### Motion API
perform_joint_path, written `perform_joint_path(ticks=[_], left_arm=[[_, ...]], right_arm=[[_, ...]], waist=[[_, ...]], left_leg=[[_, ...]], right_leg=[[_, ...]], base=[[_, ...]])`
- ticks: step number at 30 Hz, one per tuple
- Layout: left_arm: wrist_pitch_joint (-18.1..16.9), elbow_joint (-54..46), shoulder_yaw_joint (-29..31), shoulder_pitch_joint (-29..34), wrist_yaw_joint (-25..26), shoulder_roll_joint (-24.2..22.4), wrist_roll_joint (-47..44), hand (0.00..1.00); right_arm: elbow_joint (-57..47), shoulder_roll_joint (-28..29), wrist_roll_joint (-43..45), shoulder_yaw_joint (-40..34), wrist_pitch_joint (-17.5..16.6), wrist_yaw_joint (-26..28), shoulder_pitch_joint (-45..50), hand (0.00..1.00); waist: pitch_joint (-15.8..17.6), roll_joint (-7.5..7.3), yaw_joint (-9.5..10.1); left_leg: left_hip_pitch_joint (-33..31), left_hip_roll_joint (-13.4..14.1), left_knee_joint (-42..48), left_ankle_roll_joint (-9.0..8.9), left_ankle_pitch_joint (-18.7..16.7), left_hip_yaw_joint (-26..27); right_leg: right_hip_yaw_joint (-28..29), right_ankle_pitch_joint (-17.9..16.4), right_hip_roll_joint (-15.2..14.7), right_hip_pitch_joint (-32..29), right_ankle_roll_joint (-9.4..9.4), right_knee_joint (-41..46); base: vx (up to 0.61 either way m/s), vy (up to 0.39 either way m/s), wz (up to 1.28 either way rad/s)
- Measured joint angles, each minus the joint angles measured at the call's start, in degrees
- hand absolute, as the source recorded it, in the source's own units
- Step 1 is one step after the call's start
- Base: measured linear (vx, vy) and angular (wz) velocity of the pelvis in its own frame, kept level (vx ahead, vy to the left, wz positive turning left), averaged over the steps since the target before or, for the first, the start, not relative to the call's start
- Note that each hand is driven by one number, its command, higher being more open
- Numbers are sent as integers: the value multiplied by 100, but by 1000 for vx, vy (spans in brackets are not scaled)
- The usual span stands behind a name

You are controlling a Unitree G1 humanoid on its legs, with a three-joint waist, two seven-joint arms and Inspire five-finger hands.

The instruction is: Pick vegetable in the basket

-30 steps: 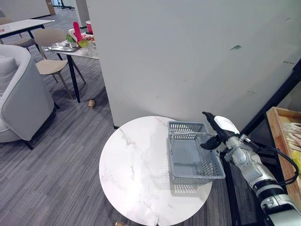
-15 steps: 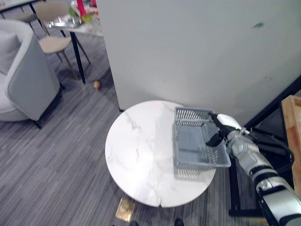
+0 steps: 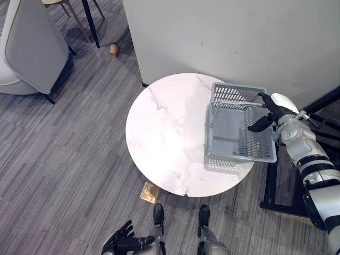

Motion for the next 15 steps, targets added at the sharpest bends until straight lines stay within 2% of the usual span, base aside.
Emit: perform_joint_path(ticks=[5, 7, 11, 15], left_arm=[[19, 6, -265, -91, -12, -15, 20, 100], [21, 16, -282, -119, -15, -11, 25, 100], [61, 80, -290, -100, -37, -12, 103, 100], [185, 162, -277, -60, -71, -2, 231, 100]], right_arm=[[-16, -87, -14, 112, -40, 448, -37, 0], [-16, -94, 4, 116, -234, 696, 35, 0], [-276, -100, 97, 91, -225, 914, 531, 0], [-1212, -44, 1279, -436, -30, 1104, 1745, 0]], waist=[[8, -14, 0], [51, -97, -11], [37, -125, -27], [-157, -210, -159]], left_leg=[[2, 33, 1, -43, 40, 6], [33, 30, 1, -67, 61, 45], [174, 48, 0, -96, 51, 52], [353, 56, -1, -138, -30, 110]], right_leg=[[-7, -14, 52, 2, -10, -19], [-5, -110, 49, 20, -47, -14], [5, -195, 71, 153, -28, 9], [36, -279, 78, 318, 24, 6]], base=[[12, 33, -2], [15, 79, -5], [41, 54, 0], [90, 66, -5]])
